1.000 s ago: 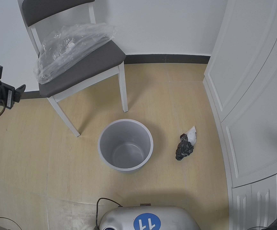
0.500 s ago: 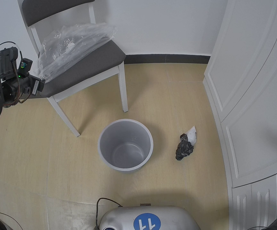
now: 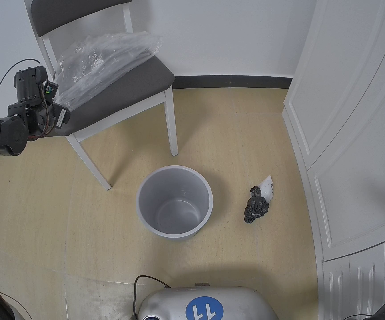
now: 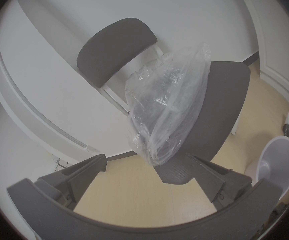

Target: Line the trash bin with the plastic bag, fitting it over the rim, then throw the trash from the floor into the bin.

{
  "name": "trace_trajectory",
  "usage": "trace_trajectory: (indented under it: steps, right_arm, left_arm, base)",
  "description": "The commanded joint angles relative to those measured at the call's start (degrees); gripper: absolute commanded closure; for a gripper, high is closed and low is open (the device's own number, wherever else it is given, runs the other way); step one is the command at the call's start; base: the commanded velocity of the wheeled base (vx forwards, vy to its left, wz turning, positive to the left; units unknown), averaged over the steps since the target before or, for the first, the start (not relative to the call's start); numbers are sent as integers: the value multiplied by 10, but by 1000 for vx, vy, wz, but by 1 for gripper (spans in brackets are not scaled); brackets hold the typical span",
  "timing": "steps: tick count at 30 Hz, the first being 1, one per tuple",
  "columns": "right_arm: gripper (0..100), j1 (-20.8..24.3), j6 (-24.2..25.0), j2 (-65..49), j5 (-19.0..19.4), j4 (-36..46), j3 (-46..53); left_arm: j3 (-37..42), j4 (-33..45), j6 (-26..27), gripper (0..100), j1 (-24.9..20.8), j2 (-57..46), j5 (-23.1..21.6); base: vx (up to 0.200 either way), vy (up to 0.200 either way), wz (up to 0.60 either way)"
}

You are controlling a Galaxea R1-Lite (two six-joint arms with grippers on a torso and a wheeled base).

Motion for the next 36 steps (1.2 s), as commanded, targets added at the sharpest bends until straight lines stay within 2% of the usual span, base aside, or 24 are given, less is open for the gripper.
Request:
trace_trajectory:
  steps: [1, 4, 9, 20, 24, 31, 36]
  right_arm:
    - [0, 8, 0, -3, 0, 0, 0]
    - [0, 9, 0, -3, 0, 0, 1]
    - [0, 10, 0, -3, 0, 0, 1]
    - [0, 28, 0, -8, 0, 0, 2]
    - [0, 40, 0, -19, 0, 0, 3]
    - [0, 64, 0, -32, 0, 0, 3]
    - [0, 64, 0, -32, -1, 0, 3]
  left_arm:
    - [-15, 0, -1, 0, 1, 22, 1]
    - [-26, 0, -1, 0, 5, 36, 4]
    - [-64, 0, -2, 0, 10, 67, 37]
    - [-87, -5, -8, 0, 16, 89, 37]
    - [-100, -41, -11, 0, 16, 111, 39]
    - [-123, -52, -11, 0, 21, 134, 67]
    - [-130, -107, -8, 0, 25, 157, 72]
  base:
    - [0, 0, 0]
    - [0, 0, 0]
    - [0, 0, 0]
    - [0, 0, 0]
    - [0, 0, 0]
    - [0, 0, 0]
    - [0, 0, 0]
